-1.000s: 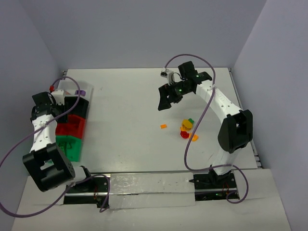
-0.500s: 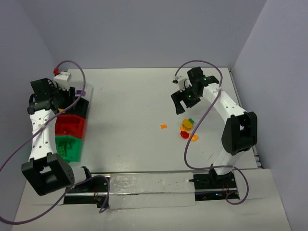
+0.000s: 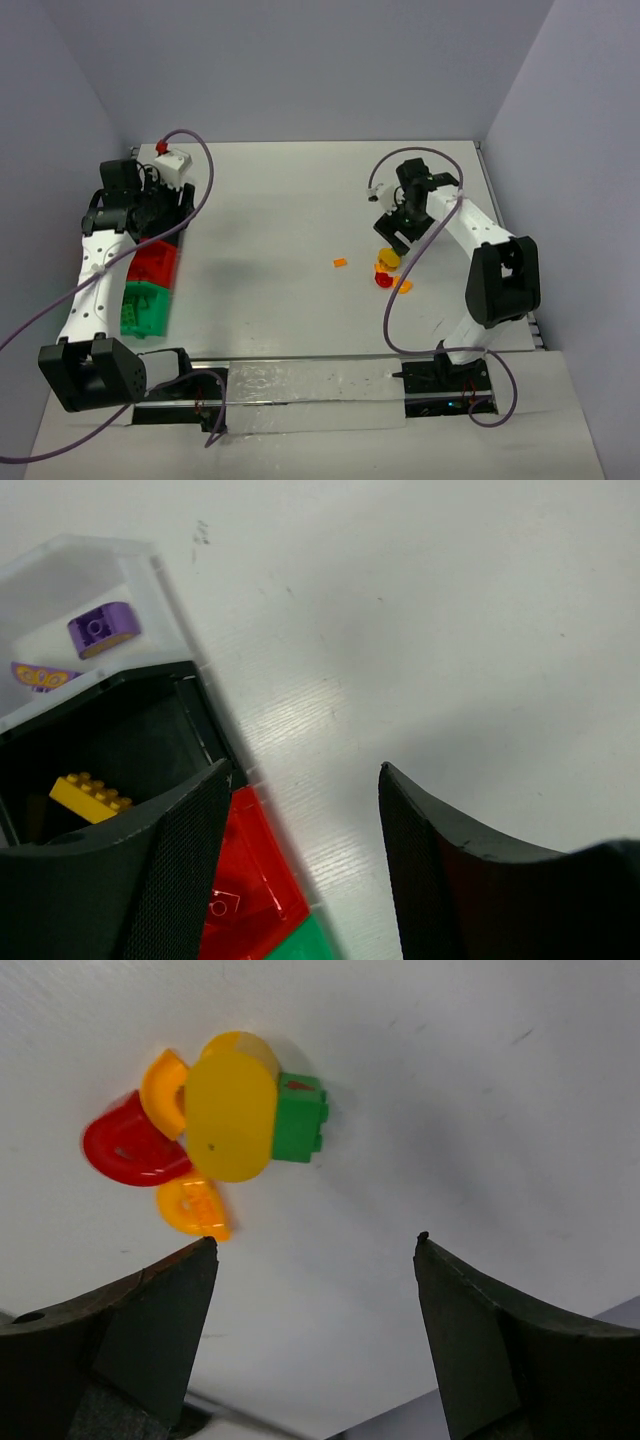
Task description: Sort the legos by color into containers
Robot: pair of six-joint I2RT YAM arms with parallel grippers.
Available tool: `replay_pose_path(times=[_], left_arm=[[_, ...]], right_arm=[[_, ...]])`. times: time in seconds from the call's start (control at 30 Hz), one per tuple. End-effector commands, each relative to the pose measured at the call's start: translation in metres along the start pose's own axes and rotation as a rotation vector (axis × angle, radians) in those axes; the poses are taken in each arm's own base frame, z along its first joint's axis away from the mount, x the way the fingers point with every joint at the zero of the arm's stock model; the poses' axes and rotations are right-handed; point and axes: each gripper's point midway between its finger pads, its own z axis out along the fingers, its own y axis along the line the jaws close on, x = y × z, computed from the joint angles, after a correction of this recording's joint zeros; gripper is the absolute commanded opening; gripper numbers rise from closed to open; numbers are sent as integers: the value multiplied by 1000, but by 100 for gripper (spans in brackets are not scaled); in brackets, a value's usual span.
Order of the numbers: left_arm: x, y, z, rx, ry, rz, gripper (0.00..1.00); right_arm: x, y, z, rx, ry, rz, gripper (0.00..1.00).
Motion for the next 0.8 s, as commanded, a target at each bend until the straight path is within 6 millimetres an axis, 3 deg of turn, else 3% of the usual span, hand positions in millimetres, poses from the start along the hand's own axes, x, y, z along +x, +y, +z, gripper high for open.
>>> replay_pose_path(times=[0.0,0.17,0.33,0.5,0.77], left_arm=[[-13,-26,-9,147,-56,96,67],[-19,-33,-3,220,-54,86,68],[-29,-35,-2,235,-65,51,67],[-29,-31,-3,212,-53,52,68],[-20,-29,1,193,-29,40,68]], right_arm=[[-8,-26,-26,69,-158,-498,87],[-6,-39,-16,35,-180,-879,87],[-19,-26,0,-89,-240,-1107,87],[-22,-19,22,-127,-261,-1264,86],[-24,-6,41,-222,-243,-1358,83]])
